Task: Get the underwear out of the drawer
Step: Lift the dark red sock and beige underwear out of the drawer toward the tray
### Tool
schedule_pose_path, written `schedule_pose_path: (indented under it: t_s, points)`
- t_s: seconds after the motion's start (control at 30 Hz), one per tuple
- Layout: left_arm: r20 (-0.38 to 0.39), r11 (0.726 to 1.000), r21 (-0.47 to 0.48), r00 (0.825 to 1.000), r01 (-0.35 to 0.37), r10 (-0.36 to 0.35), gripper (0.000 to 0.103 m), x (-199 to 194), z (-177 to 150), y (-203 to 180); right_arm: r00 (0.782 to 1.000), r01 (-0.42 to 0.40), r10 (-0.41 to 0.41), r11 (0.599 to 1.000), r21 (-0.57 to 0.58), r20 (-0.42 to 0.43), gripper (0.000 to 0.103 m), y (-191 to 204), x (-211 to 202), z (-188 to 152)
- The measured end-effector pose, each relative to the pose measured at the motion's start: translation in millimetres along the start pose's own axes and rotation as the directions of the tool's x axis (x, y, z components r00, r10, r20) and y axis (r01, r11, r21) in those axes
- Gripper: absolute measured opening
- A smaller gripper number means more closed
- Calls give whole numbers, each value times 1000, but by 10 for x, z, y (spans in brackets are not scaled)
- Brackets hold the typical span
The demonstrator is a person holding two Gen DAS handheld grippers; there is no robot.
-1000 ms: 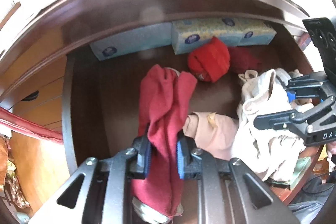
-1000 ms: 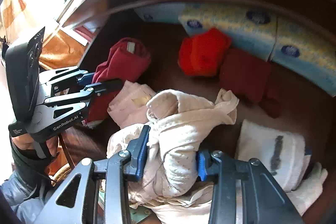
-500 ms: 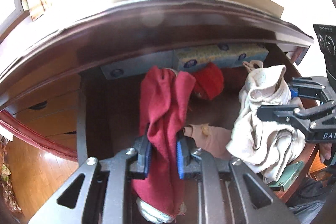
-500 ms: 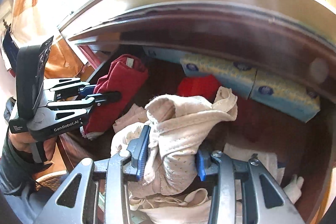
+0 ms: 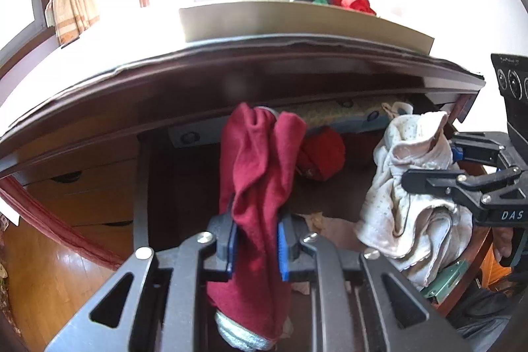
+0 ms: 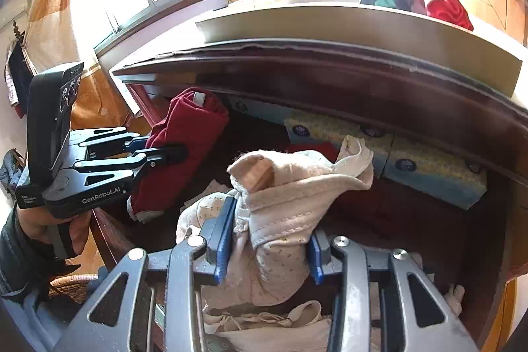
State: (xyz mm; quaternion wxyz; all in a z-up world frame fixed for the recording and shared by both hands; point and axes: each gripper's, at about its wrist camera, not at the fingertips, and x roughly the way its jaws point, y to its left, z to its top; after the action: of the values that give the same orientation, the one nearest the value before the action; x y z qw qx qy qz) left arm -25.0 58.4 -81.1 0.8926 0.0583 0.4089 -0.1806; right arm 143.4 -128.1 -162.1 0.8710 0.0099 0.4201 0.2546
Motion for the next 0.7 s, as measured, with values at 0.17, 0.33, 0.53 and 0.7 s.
schedule_pose_path:
  t_s: [0.17,0.33,0.53,0.7]
  points:
    - [42,1000,4,999,6,-6,16,-148,-32,63,999,13,-12,1000,-16,40,40,11,-109,-47]
    - [76,1000,20,997,-4,2,16,-238,-58,75,996,30,-27,999,-35,82,40,33,-218,-99]
    - [135,999,34,991,-31,27,16,-336,-125,49,992,43,-37,998,-50,121,40,42,-338,-162]
    - [179,997,34,982,-63,56,16,-388,-165,42,987,56,-46,997,-59,153,40,81,-444,-243]
